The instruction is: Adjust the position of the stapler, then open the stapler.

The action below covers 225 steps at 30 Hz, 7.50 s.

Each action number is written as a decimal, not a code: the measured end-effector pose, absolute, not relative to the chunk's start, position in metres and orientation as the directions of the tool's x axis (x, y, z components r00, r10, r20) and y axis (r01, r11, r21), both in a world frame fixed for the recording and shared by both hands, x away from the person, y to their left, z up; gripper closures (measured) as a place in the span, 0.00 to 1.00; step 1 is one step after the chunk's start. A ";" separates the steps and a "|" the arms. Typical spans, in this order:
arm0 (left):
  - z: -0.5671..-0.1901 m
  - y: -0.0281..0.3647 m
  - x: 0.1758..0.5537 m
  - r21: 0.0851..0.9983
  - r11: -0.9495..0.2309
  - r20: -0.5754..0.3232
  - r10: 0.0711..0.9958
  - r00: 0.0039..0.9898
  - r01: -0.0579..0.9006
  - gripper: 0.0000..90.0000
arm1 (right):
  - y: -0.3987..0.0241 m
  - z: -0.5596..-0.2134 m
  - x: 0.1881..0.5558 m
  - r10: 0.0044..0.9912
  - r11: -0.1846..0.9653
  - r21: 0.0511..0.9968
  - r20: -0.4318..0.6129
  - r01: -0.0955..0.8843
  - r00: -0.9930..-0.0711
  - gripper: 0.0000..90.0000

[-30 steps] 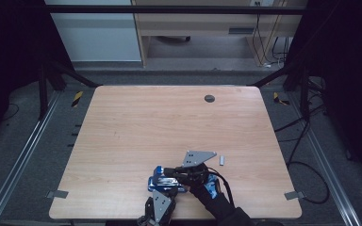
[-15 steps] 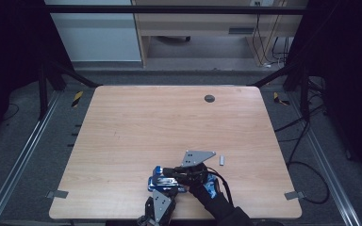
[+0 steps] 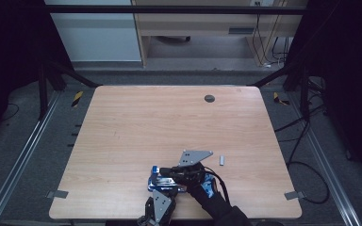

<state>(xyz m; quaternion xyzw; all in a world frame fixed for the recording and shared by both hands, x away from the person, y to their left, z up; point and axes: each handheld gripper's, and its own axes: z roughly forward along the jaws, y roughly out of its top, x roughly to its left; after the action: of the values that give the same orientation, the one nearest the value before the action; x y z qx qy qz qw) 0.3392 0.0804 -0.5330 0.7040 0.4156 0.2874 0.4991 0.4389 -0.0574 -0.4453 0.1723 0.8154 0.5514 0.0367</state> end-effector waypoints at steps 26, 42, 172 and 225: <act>-0.533 0.081 0.339 0.942 -0.152 -0.016 0.871 0.492 0.300 1.00 | -0.045 -0.446 0.442 0.306 0.333 0.913 0.133 0.237 -0.943 1.00; -0.533 0.081 0.339 0.942 -0.151 -0.017 0.871 0.491 0.300 1.00 | -0.038 -0.448 0.445 0.305 0.341 0.907 0.140 0.245 -0.942 1.00; -0.473 0.124 0.365 0.937 -0.155 -0.074 0.787 0.612 0.313 0.80 | -0.106 -0.436 0.473 0.573 0.280 0.917 0.077 0.283 -0.816 0.52; -0.464 0.302 0.442 0.846 -0.273 0.045 0.893 0.448 0.459 0.47 | -0.204 -0.477 0.476 0.851 0.327 0.731 0.048 0.599 -0.523 0.61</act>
<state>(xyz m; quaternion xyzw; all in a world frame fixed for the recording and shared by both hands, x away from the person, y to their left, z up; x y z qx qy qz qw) 0.4418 0.3022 -0.4640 0.7503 0.4504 0.2708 0.4009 0.4764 -0.2039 -0.4770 0.4556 0.7955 0.3589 0.1755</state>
